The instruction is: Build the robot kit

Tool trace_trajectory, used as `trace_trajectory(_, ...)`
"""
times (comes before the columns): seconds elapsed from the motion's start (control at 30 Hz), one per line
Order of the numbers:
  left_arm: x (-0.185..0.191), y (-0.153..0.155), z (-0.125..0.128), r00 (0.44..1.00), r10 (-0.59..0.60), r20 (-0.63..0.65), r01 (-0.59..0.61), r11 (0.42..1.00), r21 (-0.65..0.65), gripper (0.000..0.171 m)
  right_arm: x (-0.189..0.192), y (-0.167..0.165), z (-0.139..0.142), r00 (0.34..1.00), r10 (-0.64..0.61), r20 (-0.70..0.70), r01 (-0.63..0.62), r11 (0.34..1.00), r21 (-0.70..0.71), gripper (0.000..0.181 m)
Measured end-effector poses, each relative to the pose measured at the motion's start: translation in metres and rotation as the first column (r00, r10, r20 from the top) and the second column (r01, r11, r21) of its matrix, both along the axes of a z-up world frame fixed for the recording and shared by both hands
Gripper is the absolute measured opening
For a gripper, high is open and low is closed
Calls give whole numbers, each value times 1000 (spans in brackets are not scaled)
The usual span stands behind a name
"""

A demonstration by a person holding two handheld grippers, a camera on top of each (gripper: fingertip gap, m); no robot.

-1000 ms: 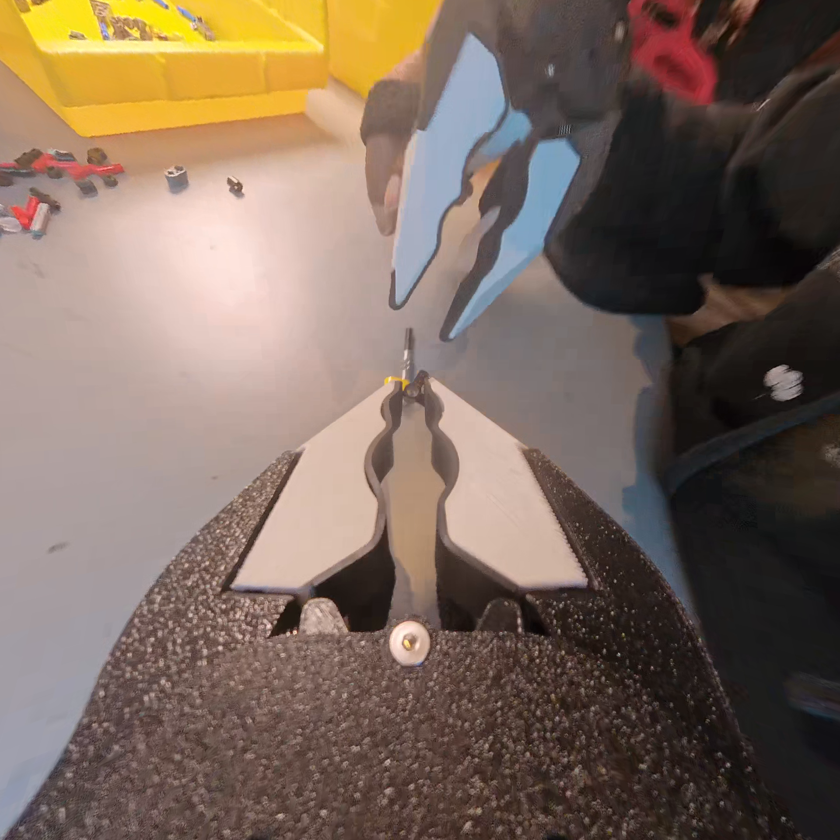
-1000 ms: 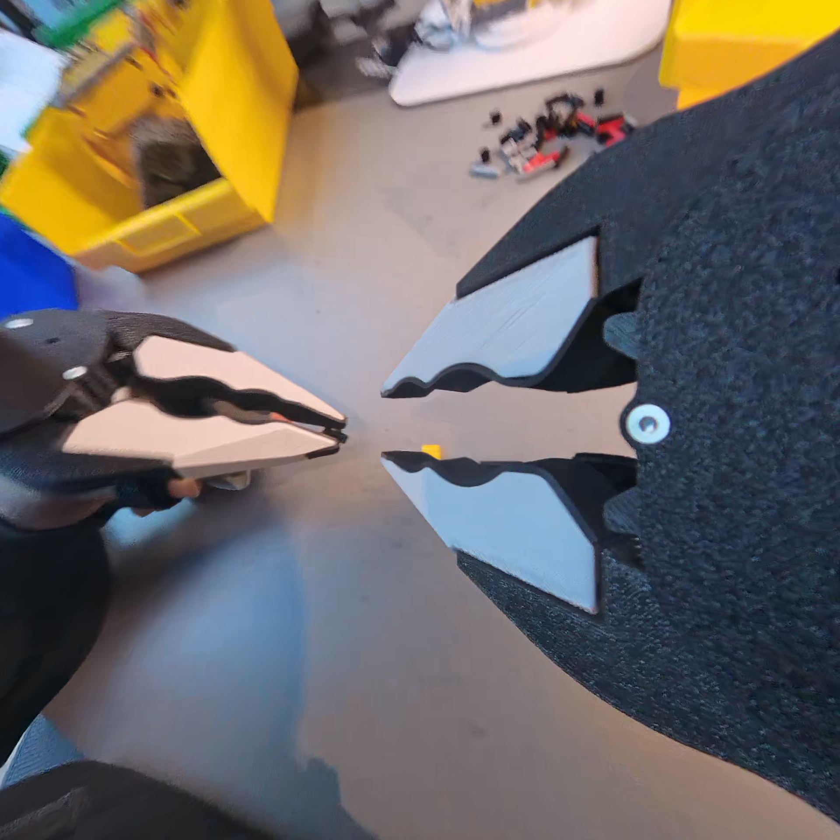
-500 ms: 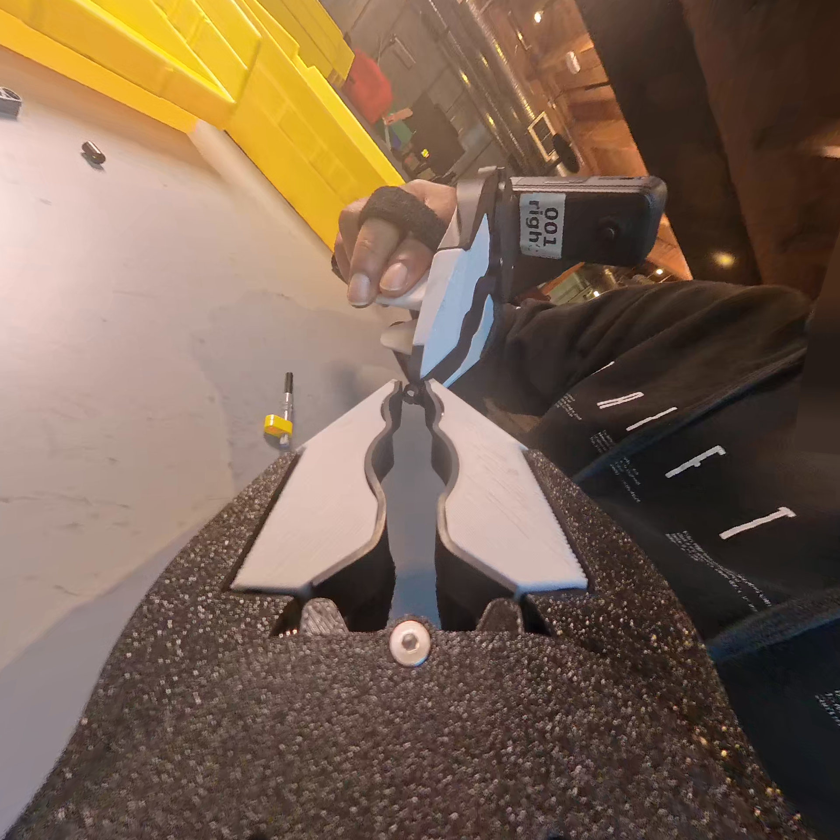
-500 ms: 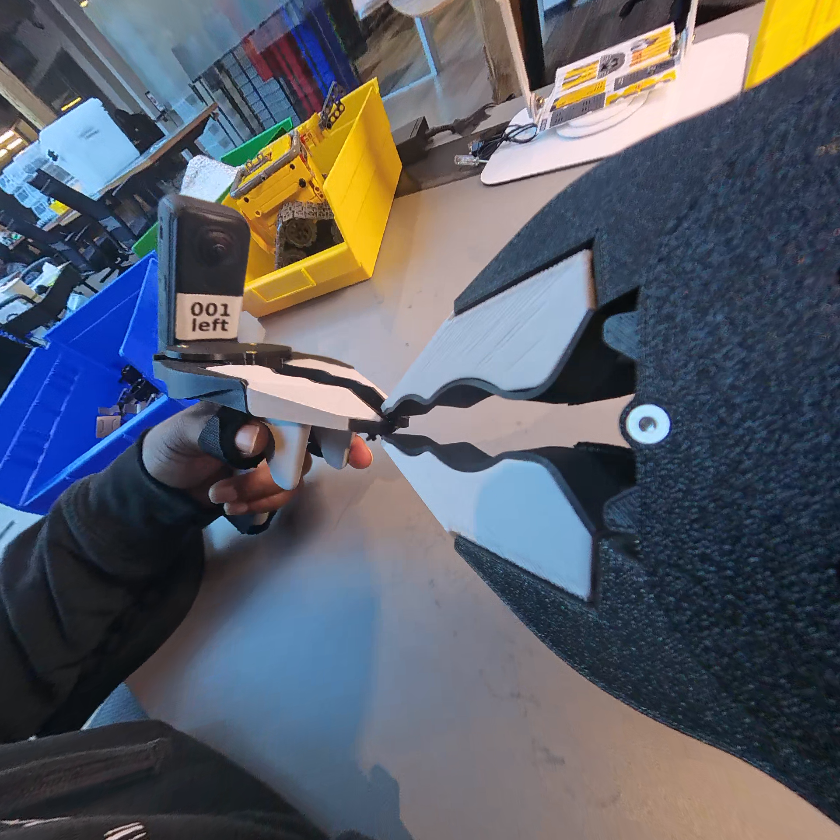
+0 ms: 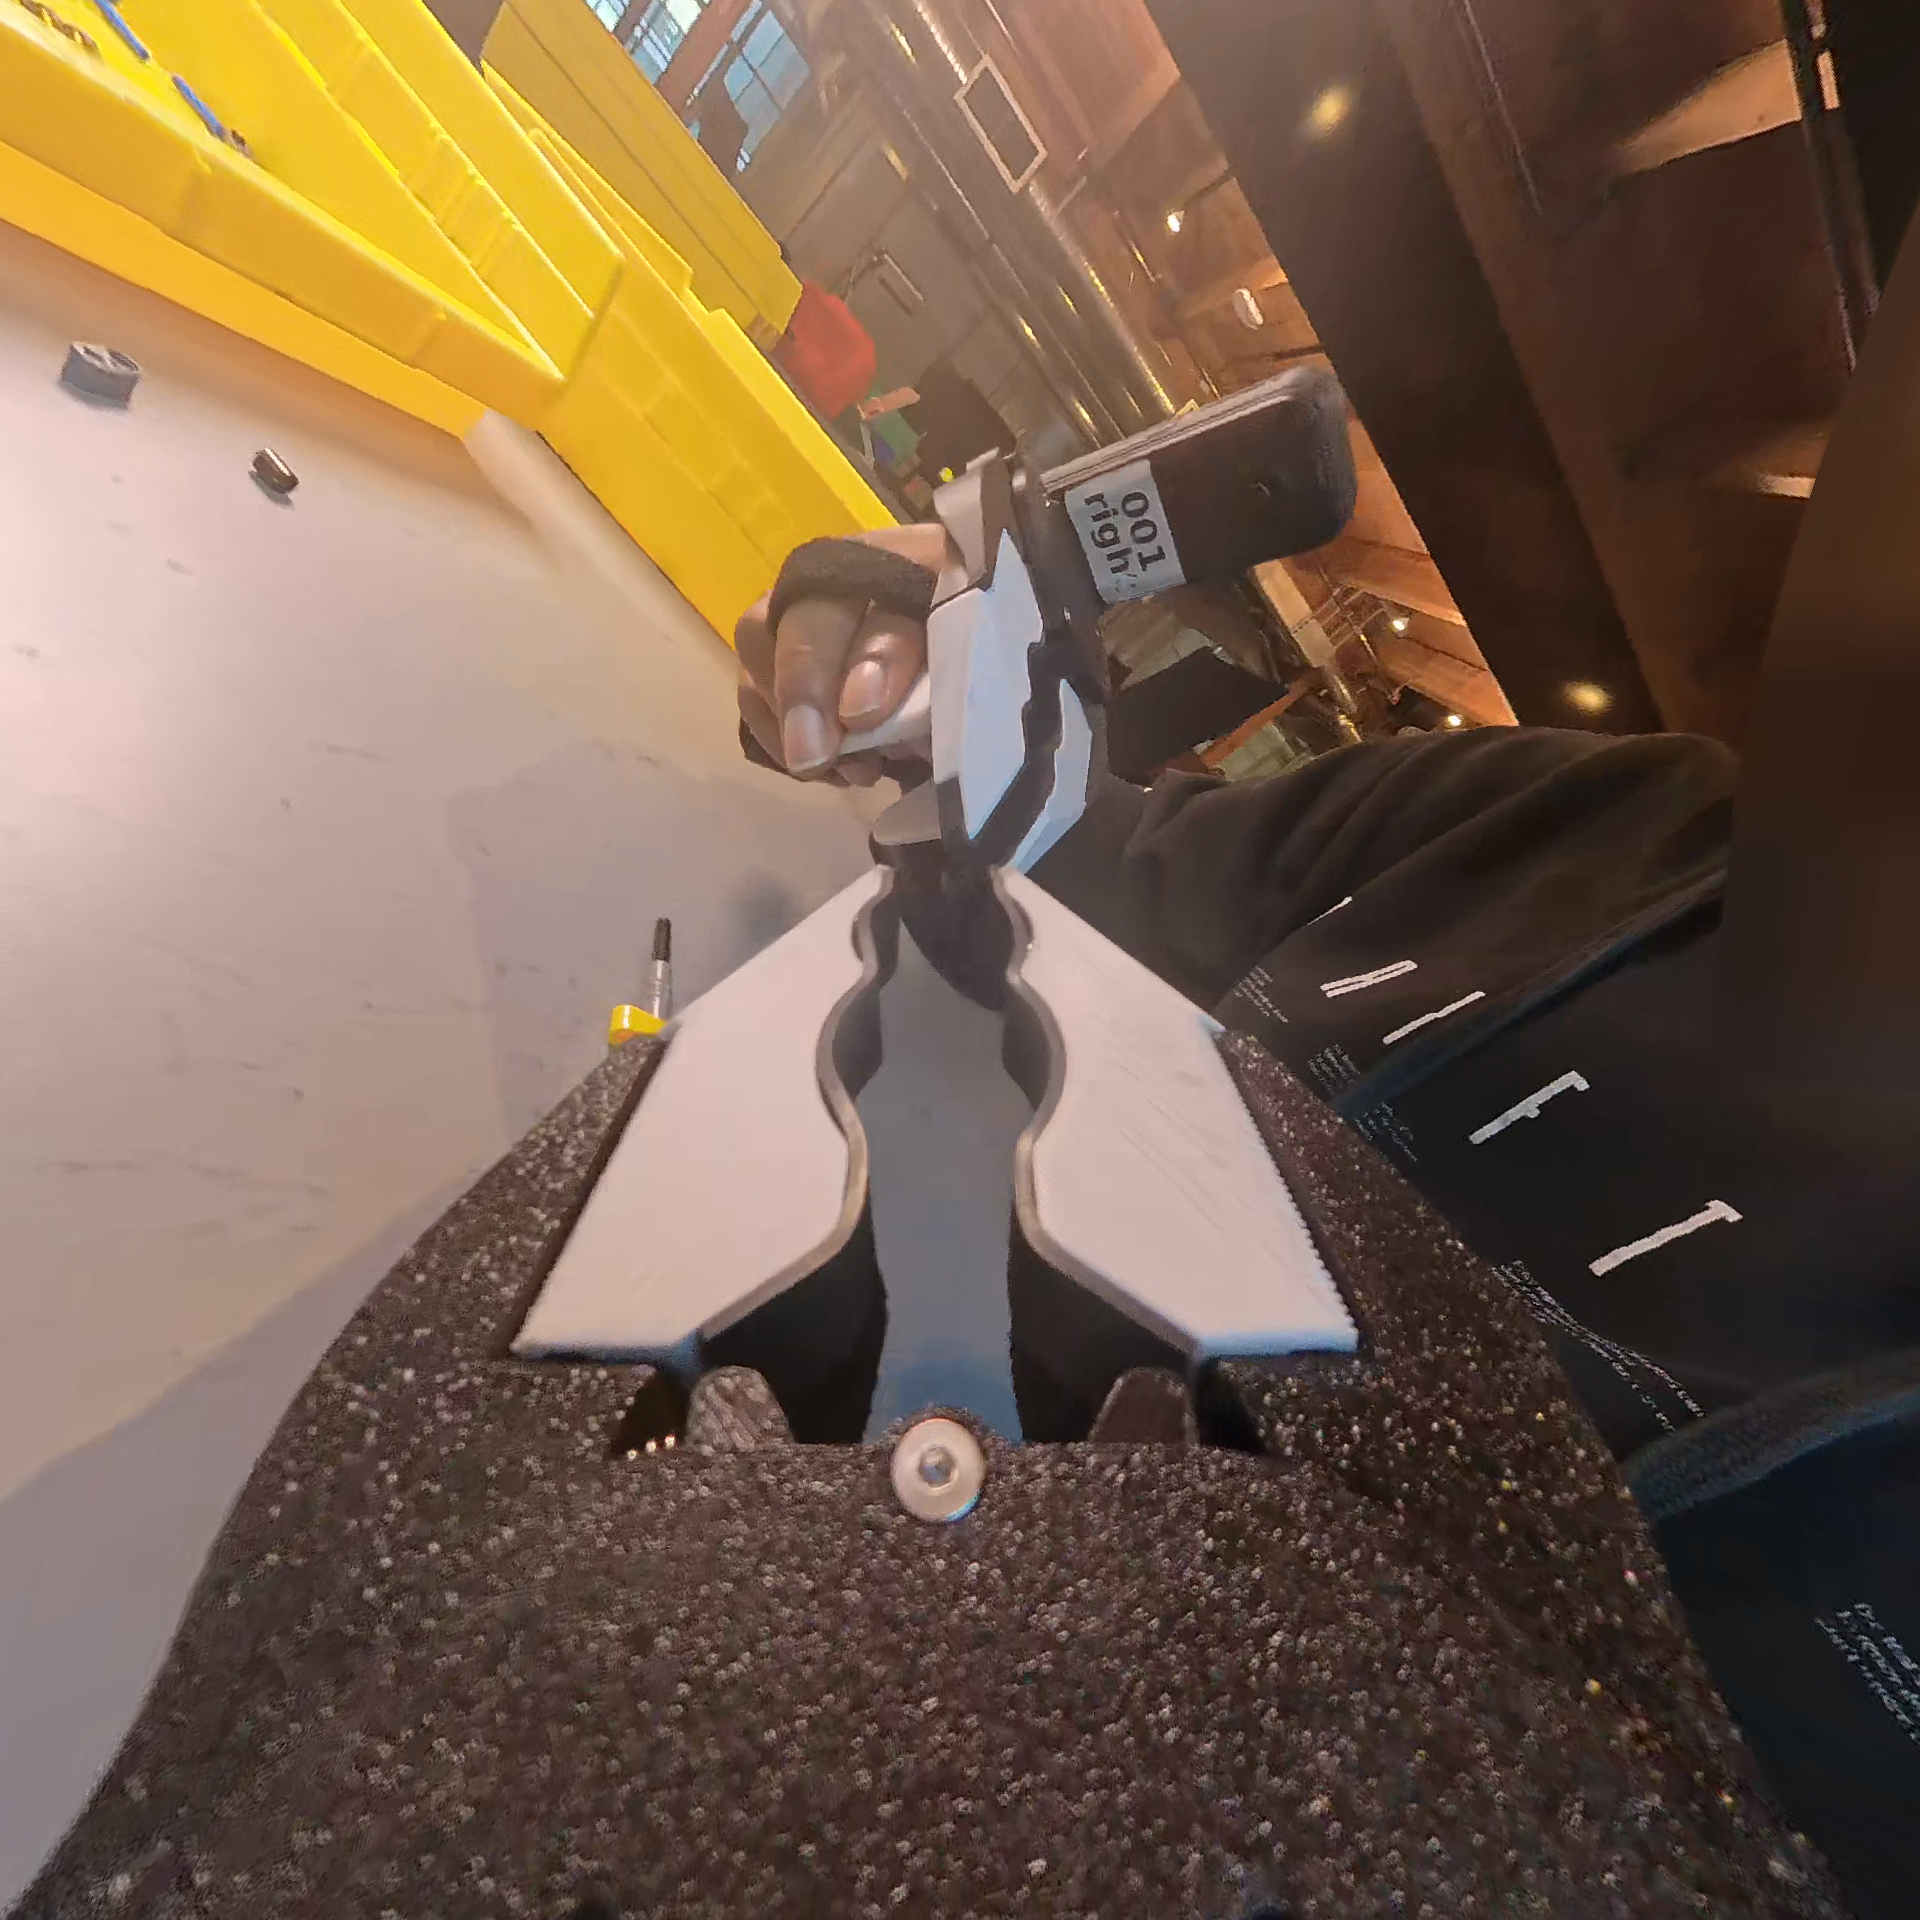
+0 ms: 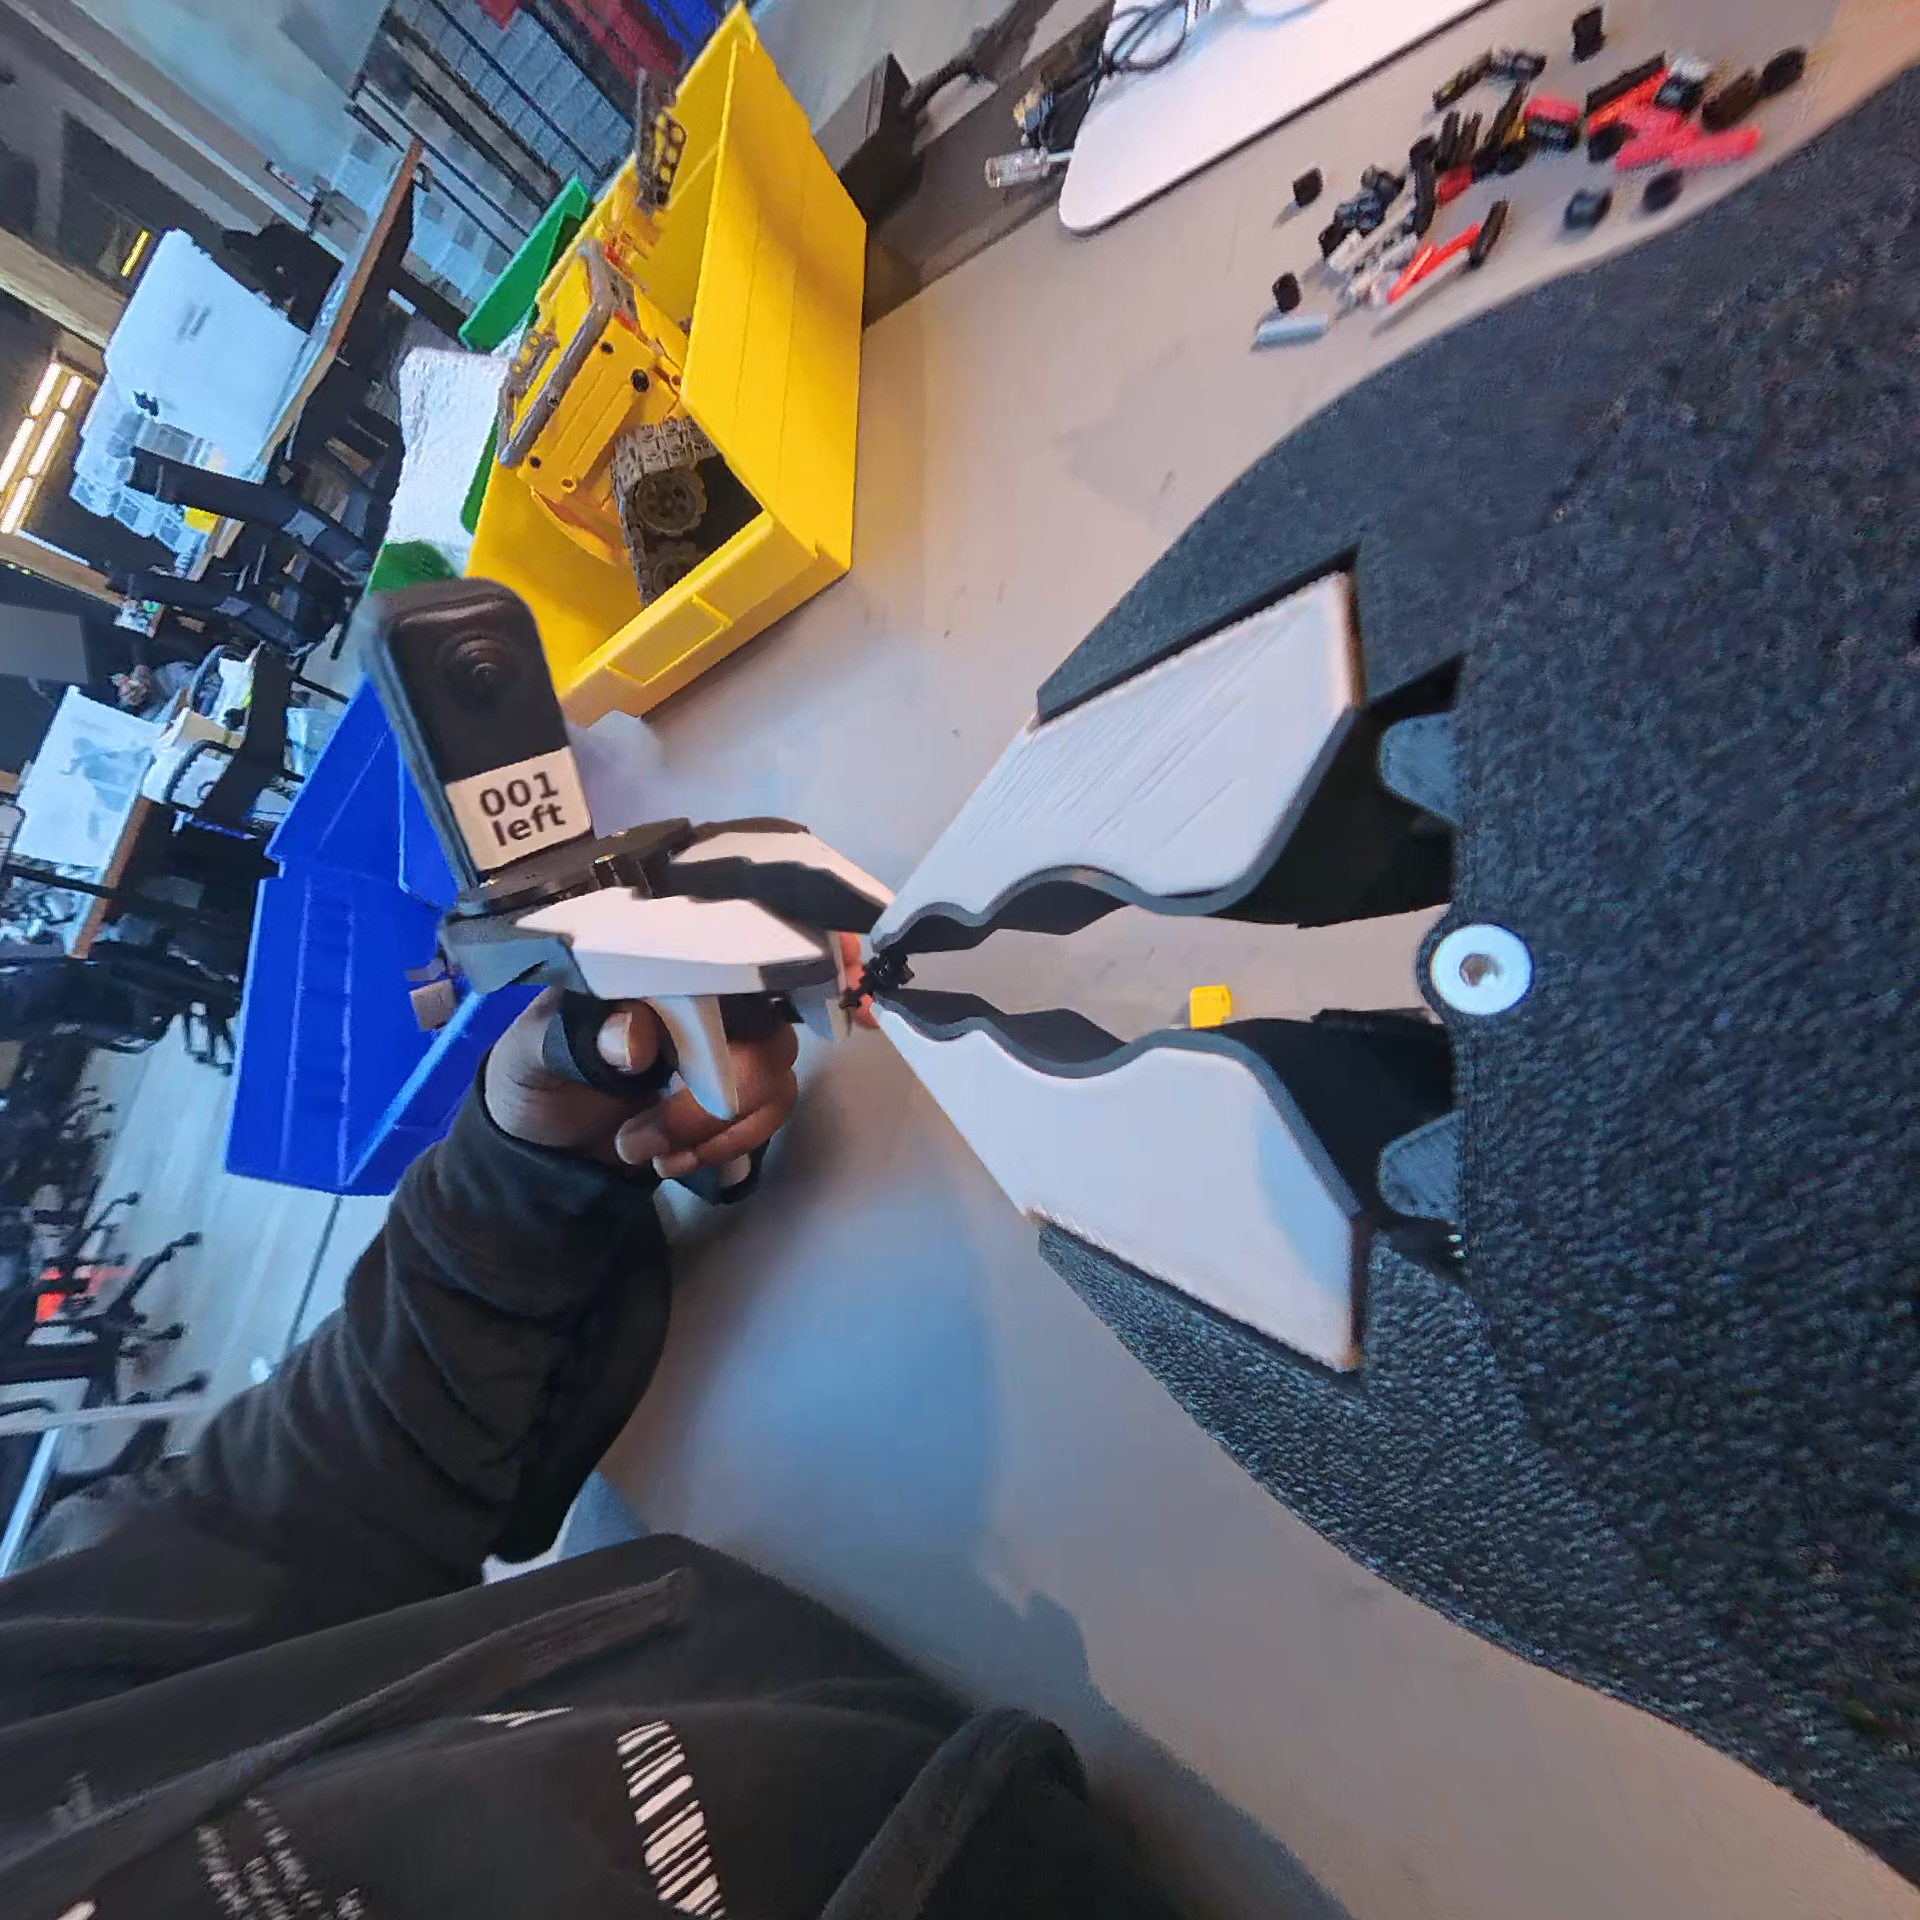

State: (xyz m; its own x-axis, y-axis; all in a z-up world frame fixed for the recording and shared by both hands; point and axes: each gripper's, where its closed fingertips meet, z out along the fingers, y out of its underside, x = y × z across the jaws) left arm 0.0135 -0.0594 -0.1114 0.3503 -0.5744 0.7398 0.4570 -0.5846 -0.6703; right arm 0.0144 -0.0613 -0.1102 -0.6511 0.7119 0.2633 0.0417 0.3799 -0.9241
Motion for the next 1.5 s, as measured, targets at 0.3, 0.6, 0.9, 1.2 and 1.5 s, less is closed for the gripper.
trace_trajectory(0.3,-16,12,6,901,253,-352,-156,947,281,20,-10,23,30,994,4,109,57,835,-547,7)
trace_trajectory(0.6,-12,13,27,814,390,-431,-168,867,469,13,-15,20,37,987,90,134,41,663,-747,6)
trace_trajectory(0.9,-8,10,31,757,443,-479,-146,831,537,7,-19,13,29,978,127,167,54,615,-787,6)
trace_trajectory(1.2,-5,4,25,786,374,-493,-90,857,507,6,-13,5,23,977,132,164,12,742,-670,10)
trace_trajectory(1.5,0,2,22,819,339,-463,-86,870,485,9,-9,4,21,987,98,131,-2,807,-590,4)
